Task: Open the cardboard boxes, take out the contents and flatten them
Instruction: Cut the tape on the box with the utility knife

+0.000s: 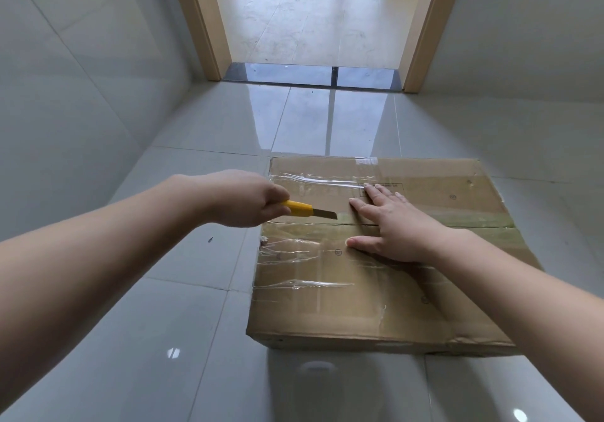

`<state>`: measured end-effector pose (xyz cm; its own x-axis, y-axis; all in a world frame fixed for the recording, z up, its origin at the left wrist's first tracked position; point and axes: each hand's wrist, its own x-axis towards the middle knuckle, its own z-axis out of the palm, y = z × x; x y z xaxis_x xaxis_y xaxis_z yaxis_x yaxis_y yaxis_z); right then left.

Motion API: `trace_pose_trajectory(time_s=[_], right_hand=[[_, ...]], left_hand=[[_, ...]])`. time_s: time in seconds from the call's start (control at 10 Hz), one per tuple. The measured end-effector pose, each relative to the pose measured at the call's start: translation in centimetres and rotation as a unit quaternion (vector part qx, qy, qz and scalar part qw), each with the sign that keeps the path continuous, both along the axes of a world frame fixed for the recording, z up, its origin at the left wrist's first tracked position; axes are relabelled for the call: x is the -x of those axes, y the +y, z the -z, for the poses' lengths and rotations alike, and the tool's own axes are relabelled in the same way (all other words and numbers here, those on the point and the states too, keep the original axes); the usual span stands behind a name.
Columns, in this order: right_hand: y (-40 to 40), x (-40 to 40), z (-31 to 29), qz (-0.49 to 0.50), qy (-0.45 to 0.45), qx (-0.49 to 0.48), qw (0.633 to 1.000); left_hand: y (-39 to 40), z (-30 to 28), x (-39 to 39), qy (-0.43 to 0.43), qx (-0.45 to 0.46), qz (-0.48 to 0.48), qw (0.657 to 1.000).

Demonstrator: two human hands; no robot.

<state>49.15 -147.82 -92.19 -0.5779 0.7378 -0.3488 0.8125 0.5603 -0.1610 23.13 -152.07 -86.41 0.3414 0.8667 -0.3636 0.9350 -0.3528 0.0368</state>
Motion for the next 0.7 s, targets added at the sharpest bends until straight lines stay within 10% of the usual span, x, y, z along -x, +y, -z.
trace_pose_trajectory(time_s=[0.7], right_hand=[[0.2, -1.9, -0.2, -0.001, 0.019, 0.01, 1.0]], left_hand=[[1.3, 2.6, -2.1, -0.029, 0.003, 0.038, 0.999]])
